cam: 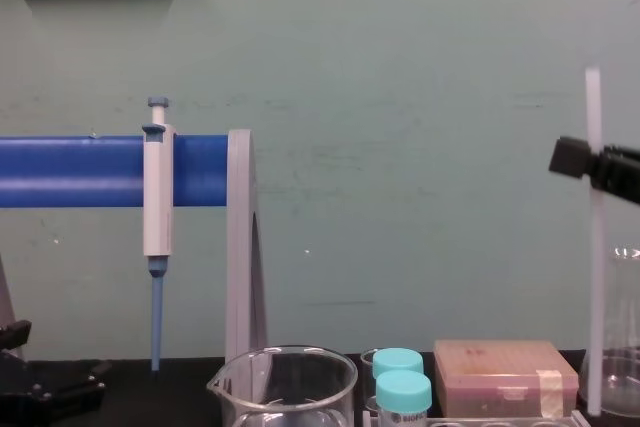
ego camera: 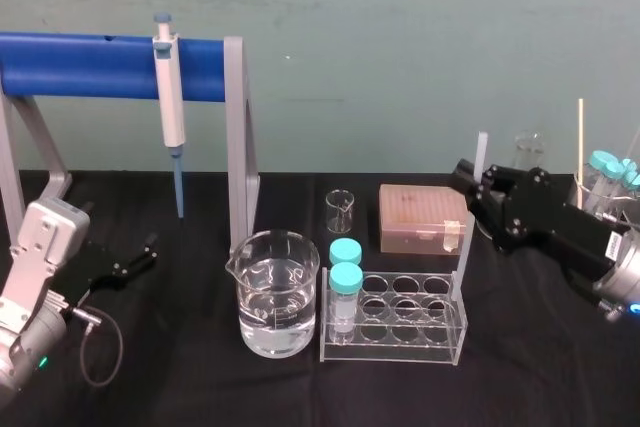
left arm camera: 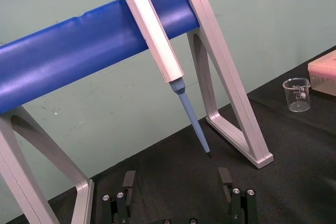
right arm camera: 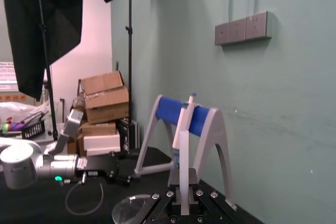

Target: Pick up the stirring rod with one hand, then place it down.

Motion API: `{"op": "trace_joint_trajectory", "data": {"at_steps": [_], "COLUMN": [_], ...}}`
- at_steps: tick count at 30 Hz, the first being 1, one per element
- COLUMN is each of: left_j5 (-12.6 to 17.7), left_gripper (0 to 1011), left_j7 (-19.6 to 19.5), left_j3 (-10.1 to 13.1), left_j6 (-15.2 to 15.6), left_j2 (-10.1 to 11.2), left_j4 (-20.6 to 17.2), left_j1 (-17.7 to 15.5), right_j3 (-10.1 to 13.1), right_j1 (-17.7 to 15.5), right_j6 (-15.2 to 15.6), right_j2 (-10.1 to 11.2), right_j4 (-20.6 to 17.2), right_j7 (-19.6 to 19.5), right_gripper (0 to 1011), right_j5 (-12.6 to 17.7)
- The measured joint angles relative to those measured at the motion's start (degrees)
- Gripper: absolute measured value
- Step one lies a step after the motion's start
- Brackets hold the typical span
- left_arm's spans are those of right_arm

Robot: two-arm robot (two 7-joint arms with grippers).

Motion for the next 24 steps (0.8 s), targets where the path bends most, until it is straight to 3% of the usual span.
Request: {"op": "trace_joint_trajectory", "data": {"at_steps": [17, 24], "left_j5": [0.0, 0.0], "left_gripper": [1000, 1000], "left_j7": [0.0, 0.0], "left_j3": [0.0, 0.0], "left_j6": [0.0, 0.0], "left_j2": [0.0, 0.0], "left_j4": [0.0, 0.0], "left_j1": [0.0, 0.0], "right_j3": [-2.4, -3.2], "right_j1": [1.4, 1.6], "right_j6": [-4.5, -7.6], "right_j2": [-2.2, -2.9], "right_j4": [5.6, 6.8], "right_j7": [0.2, 0.4], "right_gripper": [71, 71], "right_j5": [-2.0, -5.0]}}
